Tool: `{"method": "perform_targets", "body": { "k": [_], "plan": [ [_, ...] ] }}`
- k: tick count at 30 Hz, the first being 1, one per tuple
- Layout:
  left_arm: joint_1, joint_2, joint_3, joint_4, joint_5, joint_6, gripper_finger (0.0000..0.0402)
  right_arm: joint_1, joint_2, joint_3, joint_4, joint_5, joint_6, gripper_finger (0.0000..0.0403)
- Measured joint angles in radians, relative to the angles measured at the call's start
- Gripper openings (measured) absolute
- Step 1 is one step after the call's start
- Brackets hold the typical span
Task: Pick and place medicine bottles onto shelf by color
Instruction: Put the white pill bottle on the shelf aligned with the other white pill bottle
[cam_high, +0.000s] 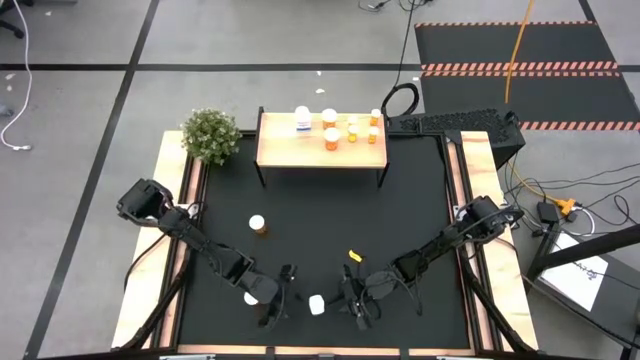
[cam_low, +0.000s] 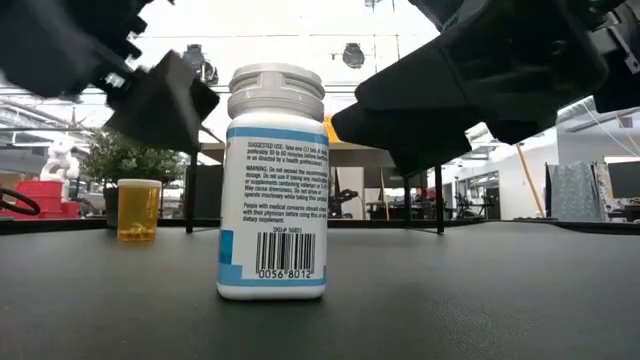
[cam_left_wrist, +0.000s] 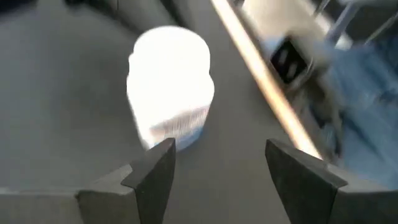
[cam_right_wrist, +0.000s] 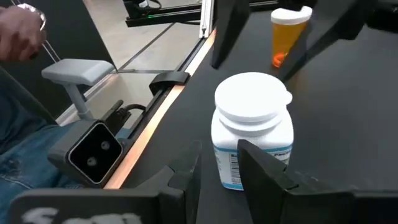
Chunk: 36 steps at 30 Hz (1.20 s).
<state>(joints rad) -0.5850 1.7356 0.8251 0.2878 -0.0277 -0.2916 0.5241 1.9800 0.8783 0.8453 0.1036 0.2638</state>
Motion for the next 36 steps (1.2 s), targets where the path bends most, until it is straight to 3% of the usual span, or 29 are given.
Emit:
{"method": "perform_targets", "body": {
  "k": [6, 14, 23, 31, 36],
  "plan": [
    [0.009, 0.072, 0.0, 0.127, -0.093, -0.011, 0.0194, -0.002, 0.0, 0.002, -0.018, 0.024, -0.018, 0.0098],
    [0.036, 0.13, 0.001, 0.159, -0.145, 0.001, 0.0126, -0.013, -0.005, 0.001, -0.046, 0.03, -0.013, 0.0098],
    [0.042, 0.109, 0.001, 0.105, -0.121, 0.028, 0.0137, -0.035, -0.005, 0.001, -0.048, 0.076, -0.015, 0.0098],
    [0.04, -0.036, 0.001, -0.093, -0.115, 0.028, 0.0147, -0.081, -0.005, 0.001, -0.058, 0.078, -0.063, 0.0098],
    [0.033, -0.091, 0.001, -0.104, -0.138, 0.091, 0.0148, -0.107, -0.008, 0.001, -0.092, 0.024, -0.095, 0.0098]
  ]
}}
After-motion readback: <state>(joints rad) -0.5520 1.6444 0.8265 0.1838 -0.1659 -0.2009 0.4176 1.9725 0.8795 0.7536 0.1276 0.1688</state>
